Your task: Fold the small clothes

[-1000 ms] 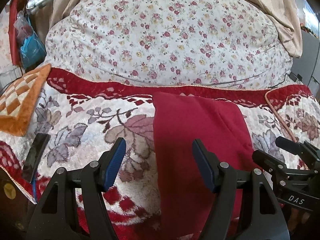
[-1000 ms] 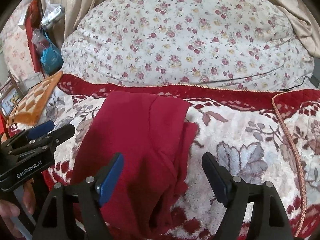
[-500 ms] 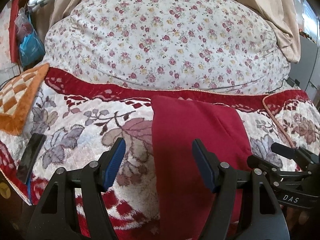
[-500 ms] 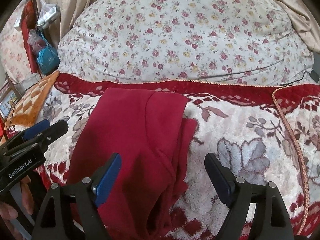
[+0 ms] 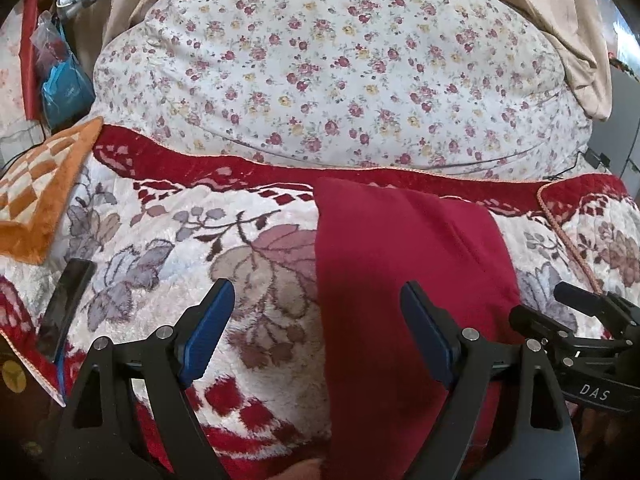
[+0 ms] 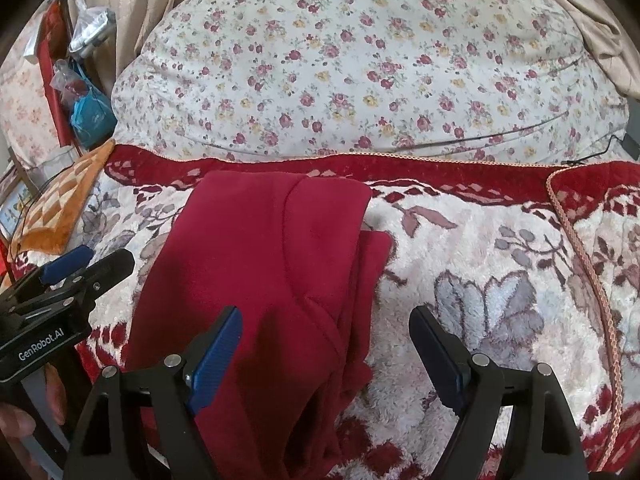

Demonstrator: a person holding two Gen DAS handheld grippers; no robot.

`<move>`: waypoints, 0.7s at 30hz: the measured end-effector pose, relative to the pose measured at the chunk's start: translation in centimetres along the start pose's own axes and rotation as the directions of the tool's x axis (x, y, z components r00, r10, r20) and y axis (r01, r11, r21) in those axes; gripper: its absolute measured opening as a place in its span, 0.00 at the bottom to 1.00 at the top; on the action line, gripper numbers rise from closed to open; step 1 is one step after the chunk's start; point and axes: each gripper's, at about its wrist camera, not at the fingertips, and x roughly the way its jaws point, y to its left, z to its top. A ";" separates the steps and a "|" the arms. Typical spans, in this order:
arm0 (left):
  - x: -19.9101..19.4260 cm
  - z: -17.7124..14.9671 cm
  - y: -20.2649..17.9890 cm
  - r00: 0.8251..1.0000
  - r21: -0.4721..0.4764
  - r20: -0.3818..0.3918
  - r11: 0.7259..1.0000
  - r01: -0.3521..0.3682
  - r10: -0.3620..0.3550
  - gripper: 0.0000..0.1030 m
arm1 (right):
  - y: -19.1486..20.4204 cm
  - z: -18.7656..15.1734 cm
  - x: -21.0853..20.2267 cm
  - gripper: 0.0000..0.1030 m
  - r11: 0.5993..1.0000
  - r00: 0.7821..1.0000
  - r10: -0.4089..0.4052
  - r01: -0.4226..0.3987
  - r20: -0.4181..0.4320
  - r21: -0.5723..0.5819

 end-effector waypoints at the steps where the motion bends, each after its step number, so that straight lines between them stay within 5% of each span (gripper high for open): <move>1: 0.1 0.0 0.0 1.000 0.002 0.000 1.000 -0.006 0.006 0.82 | 0.0 0.1 0.1 0.81 1.000 1.000 0.000 0.000 -0.001 -0.001; 21: 0.7 -0.3 0.3 1.000 -0.002 -0.024 1.000 -0.010 0.010 0.82 | 0.3 0.1 0.7 0.81 1.000 1.000 -0.016 0.015 -0.014 -0.009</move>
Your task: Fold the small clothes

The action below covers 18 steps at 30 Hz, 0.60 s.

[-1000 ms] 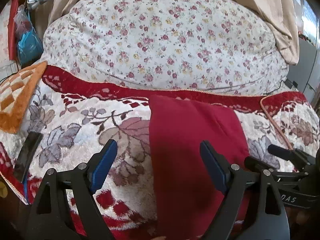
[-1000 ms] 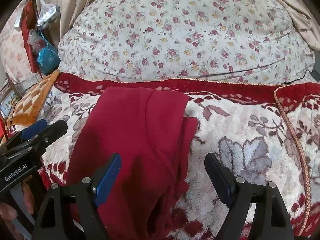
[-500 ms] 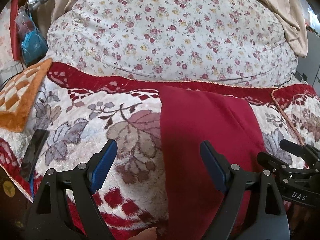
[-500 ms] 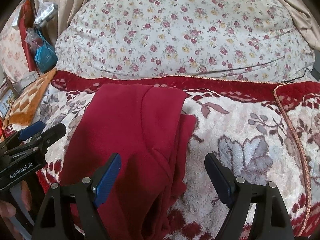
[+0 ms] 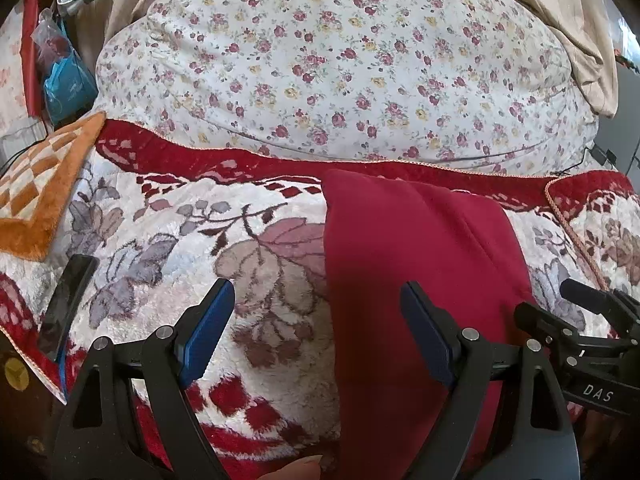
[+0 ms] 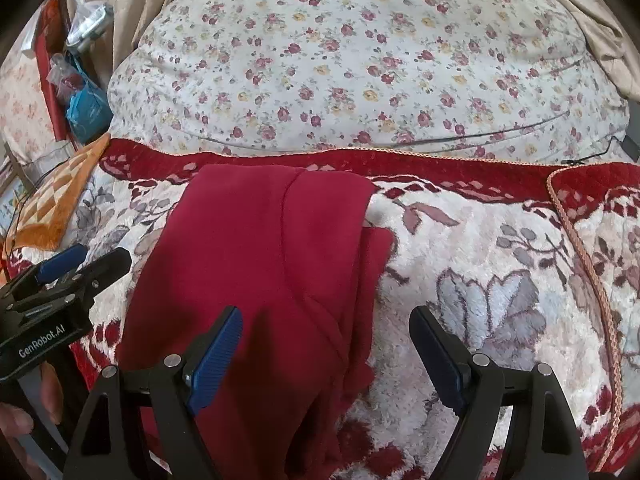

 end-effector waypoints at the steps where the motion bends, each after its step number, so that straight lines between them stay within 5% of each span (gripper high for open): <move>1: 0.0 0.0 0.0 1.000 0.000 0.000 1.000 0.000 0.000 0.82 | 0.1 0.1 0.0 0.81 1.000 1.000 0.000 0.000 0.001 0.001; 18: 0.4 0.1 0.8 1.000 -0.011 -0.014 1.000 -0.003 0.003 0.82 | 0.8 0.0 0.8 0.81 1.000 1.000 -0.013 0.013 -0.023 -0.009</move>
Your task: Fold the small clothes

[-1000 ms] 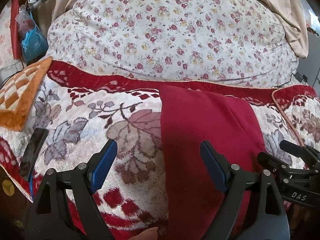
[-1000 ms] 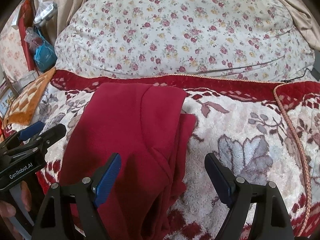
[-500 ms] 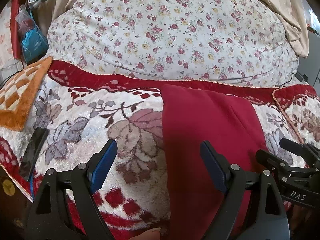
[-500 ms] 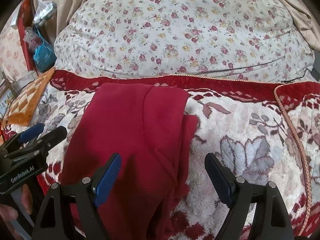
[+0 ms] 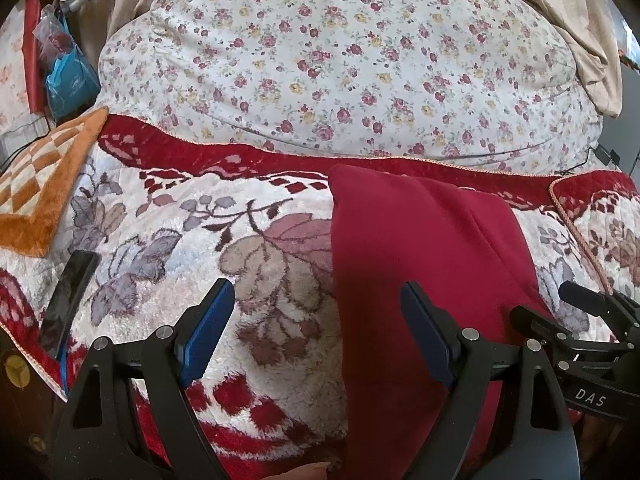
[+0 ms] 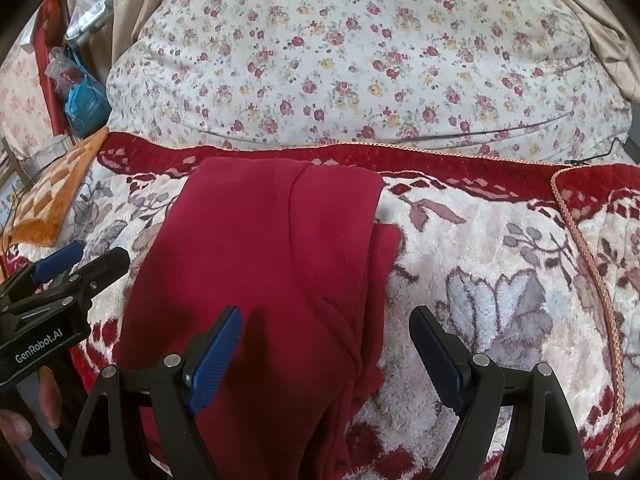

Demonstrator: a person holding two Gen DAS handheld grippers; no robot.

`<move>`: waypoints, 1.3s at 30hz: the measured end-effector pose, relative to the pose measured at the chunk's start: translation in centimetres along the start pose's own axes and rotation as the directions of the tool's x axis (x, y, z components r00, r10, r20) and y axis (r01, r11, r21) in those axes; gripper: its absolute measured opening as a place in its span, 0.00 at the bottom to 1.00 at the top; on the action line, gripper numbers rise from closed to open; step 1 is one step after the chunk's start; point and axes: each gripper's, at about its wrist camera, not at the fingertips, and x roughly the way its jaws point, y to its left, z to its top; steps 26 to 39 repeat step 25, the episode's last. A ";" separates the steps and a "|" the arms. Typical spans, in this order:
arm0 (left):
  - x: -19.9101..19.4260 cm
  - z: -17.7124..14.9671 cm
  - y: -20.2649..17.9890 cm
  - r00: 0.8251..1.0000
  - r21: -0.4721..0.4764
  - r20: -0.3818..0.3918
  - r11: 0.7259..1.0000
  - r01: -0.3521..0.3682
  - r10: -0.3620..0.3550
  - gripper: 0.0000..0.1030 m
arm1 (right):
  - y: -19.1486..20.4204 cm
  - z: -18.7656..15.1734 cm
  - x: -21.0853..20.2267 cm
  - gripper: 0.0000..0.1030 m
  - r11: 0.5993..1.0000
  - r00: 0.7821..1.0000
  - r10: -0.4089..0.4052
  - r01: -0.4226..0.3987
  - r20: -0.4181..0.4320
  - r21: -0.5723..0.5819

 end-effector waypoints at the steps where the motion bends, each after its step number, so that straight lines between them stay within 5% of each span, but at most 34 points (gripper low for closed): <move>1: 0.0 0.0 0.0 1.000 0.001 -0.002 1.000 0.001 -0.001 0.82 | 0.0 0.0 0.0 0.81 1.000 1.000 0.000 0.000 -0.001 -0.001; 39: 0.2 0.1 -0.3 1.000 0.023 0.008 1.000 0.003 -0.003 0.82 | 0.3 0.0 0.5 0.81 1.000 1.000 0.002 -0.003 -0.021 -0.006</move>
